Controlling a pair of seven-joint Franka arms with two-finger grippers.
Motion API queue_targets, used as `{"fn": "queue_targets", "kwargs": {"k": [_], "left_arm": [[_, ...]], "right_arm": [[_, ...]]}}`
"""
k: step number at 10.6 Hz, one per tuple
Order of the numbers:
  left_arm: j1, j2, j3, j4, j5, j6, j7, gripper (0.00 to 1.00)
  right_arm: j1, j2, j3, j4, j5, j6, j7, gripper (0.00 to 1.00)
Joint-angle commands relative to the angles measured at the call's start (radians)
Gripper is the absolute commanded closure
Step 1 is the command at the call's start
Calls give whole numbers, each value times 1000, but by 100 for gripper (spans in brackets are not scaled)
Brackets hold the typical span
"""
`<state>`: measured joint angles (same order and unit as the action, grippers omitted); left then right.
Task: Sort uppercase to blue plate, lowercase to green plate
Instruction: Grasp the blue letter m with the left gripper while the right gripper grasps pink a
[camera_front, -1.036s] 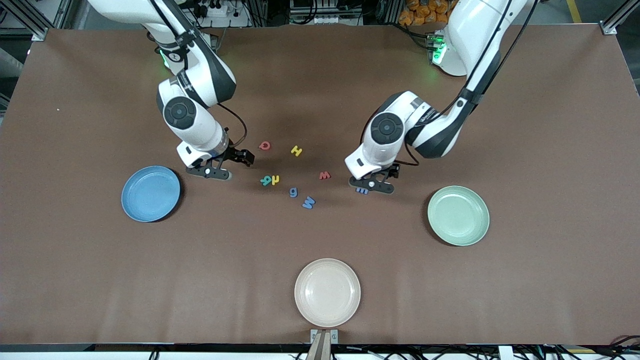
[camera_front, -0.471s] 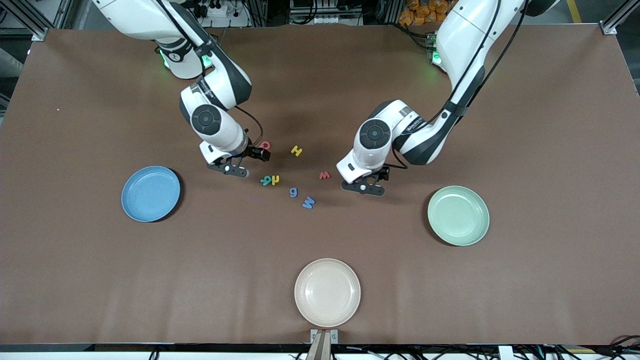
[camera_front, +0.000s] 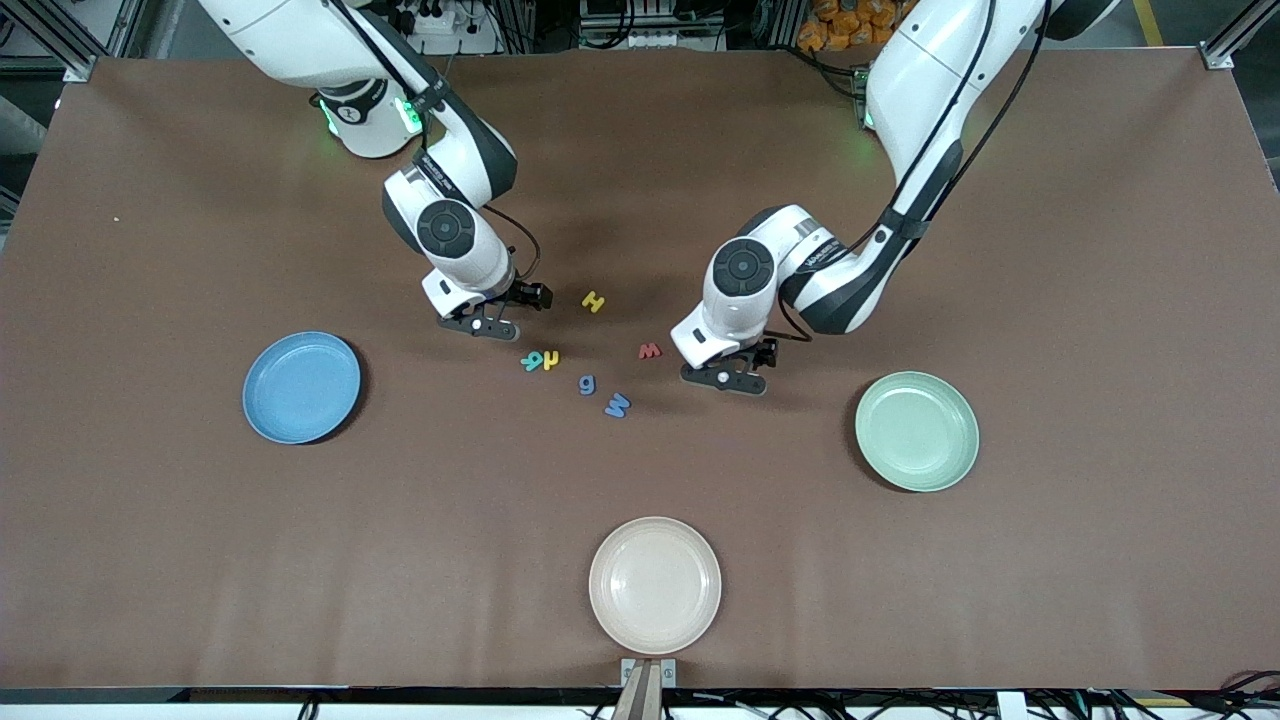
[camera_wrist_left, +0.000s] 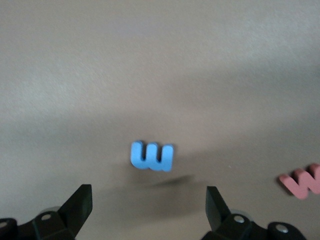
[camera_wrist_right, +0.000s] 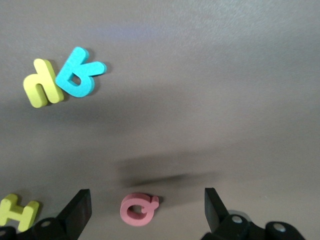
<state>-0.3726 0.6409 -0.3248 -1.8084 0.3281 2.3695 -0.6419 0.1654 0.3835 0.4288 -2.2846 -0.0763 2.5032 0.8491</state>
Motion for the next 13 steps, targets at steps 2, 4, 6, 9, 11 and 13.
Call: {"fn": "queue_targets", "kwargs": {"k": [2,4,6,9,11,13], "left_arm": [[44,32,-5,-26,81,123,-10,0],[43,37,-5,-29,81,132,-9,0],[44,51,-5,-28,81,168,-9,0],[44,51,-5,-28,81,169,-7,0],[44,57,-5,-25,81,169,-1,0],[44,57,-5,-25,81,169,1,2]], "right_arm": [[-1,11,7,-27,-19,39,50,1],[-1,20,33,-29,-19,39,76,7],[-1,23,53,-29,-19,39,103,10],[-9,28,53,-70,-19,109,99,13],[-12,22,53,-76,-19,118,93,13],[-14,20,53,-76,-19,118,93,17]]}}
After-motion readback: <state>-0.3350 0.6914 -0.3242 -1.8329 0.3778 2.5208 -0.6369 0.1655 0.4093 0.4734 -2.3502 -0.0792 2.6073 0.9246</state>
